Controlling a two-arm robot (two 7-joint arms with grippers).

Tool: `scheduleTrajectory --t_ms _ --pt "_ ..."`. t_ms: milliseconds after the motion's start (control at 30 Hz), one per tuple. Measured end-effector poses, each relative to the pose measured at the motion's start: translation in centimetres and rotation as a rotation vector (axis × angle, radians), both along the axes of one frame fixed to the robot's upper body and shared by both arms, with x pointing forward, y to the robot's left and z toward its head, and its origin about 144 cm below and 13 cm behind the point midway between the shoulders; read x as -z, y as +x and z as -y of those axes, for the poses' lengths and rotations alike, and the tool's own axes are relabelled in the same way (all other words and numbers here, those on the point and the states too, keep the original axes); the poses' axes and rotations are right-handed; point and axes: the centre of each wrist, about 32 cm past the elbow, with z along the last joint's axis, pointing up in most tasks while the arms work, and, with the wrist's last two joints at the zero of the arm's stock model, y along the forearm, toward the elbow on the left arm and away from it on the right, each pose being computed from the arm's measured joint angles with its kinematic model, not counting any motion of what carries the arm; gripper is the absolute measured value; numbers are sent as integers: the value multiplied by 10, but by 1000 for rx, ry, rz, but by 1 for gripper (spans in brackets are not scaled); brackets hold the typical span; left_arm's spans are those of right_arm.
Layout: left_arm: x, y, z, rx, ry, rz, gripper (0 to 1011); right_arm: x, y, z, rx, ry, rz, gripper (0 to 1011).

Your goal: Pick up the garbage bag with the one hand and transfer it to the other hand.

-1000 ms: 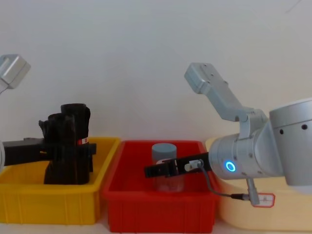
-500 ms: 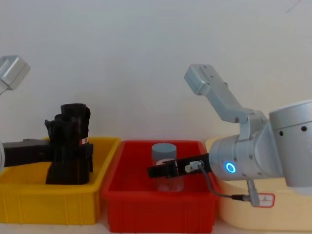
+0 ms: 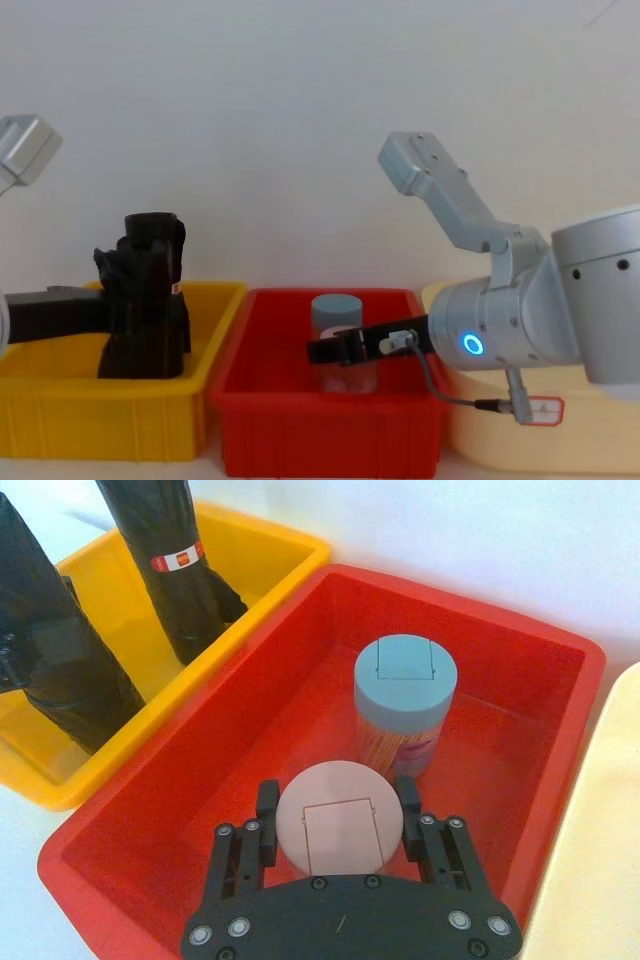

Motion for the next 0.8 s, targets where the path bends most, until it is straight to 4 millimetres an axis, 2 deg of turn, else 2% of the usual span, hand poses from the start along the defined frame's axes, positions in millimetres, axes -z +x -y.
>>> scheduleTrajectory --t_ms 500,800 --pt "0 0 0 0 0 0 407 0 0 0 0 -1 0 664" --pt "0 0 0 0 0 0 407 0 0 0 0 -1 0 664"
